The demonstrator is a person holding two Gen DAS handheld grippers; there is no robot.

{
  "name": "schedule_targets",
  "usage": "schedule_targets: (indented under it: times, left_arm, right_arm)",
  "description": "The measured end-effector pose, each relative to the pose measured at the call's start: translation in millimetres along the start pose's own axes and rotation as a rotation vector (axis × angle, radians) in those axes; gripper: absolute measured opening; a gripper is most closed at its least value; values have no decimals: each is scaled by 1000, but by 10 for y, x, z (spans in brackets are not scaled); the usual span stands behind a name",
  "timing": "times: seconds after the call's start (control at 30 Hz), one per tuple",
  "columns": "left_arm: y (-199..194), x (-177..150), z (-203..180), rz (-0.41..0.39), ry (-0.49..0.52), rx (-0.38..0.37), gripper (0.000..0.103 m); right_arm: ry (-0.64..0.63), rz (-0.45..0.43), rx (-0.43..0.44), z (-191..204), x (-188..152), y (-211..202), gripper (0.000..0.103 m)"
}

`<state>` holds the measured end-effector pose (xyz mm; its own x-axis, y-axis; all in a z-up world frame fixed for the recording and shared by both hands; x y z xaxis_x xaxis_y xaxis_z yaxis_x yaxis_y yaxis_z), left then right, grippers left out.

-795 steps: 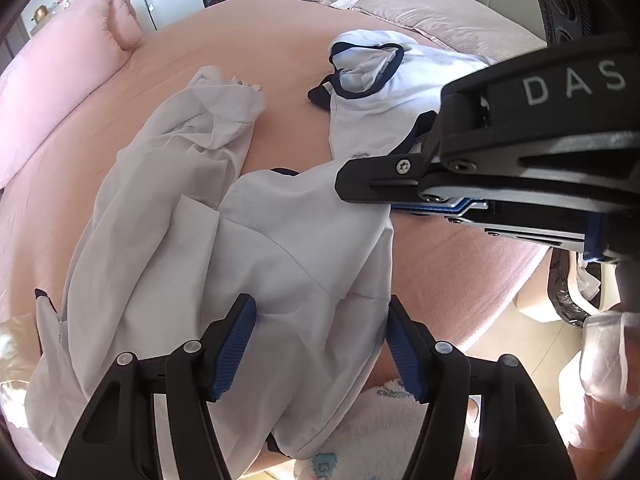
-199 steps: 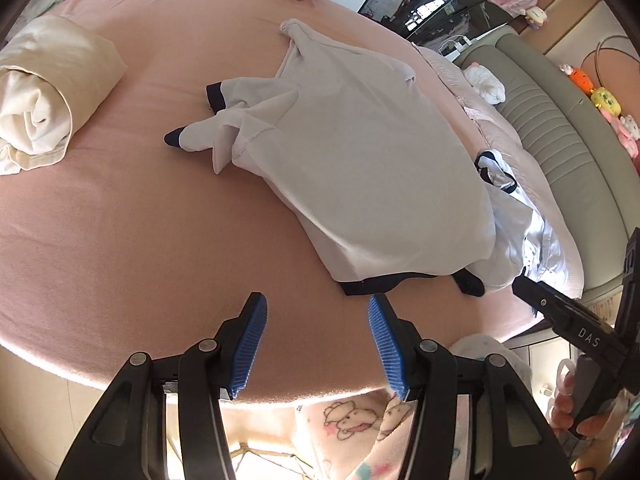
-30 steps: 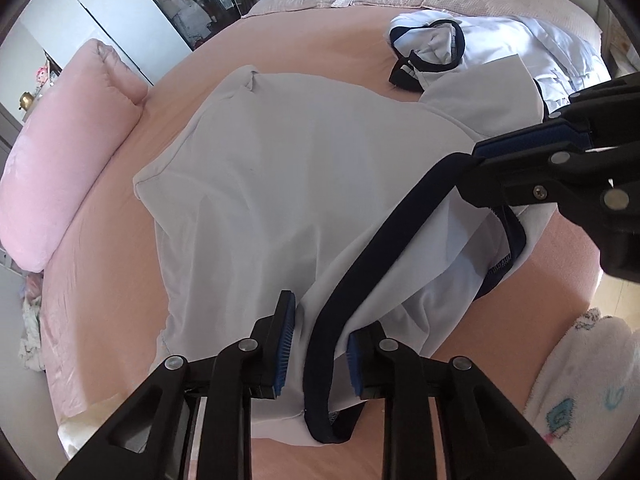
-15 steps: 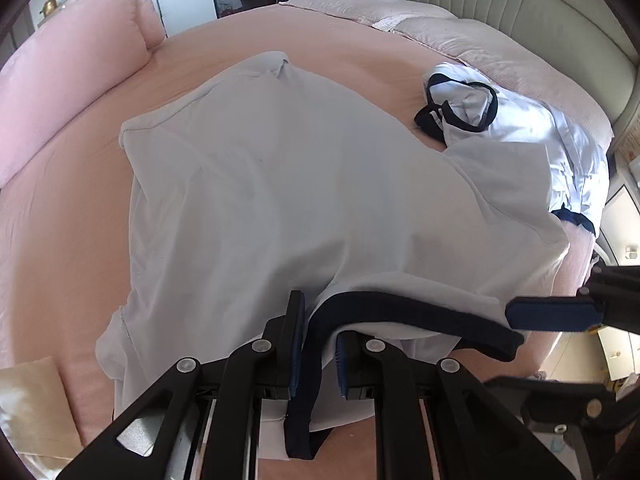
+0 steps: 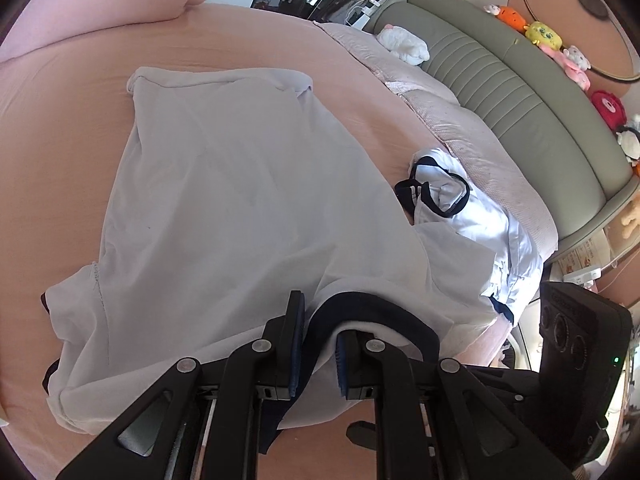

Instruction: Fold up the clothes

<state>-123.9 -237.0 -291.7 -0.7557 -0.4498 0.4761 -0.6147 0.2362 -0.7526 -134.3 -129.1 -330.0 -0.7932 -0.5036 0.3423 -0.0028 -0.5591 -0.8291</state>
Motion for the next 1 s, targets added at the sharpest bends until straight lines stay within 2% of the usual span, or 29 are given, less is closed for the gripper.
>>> schedule_targets:
  times: [0.13,0.27,0.5,0.53,0.6,0.67,0.83,1.0]
  left_arm:
    - [-33,23,-30,-1,-35,-71,12]
    - [-67,69,-29,-11,-67,-119,12]
    - [-84,77,42,-11,-99,-161,12]
    - [-86,74,40,-10,-100,-166,12]
    - [-97,71,30,-10,-106,-183,12]
    - [-113,73,17,-11,-111,-199,12]
    - [-185,116,-48,-29,-114,-244,12]
    - [-210,138,-88,-38,-98,-236,12]
  right_arm:
    - [0,16,-12,-5,97,89,49]
    - [-24,27,-78,25,200,206,49]
    - [21,-7,-115,-61,355,381,47]
    - [25,-11,-122,-78,370,394,45]
    - [29,-18,-140,-109,401,413,24]
    - [44,-31,-121,-139,446,399,16]
    - [64,-74,-80,-214,566,370,11]
    - [92,-141,-75,-259,749,336,10]
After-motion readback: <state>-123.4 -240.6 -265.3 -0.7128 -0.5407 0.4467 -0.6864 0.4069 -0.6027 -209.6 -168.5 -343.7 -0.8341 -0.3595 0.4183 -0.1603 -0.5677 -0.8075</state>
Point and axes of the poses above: each gripper's, at about its wrist camera, not at the fingertips, and y roughly the way its jaws point, z to its left, x to its top, the point moved 5 cm from there along y, roughly the way its jaws point, and after that the axes turned 1 degree about -y, right-handed, at the moved point
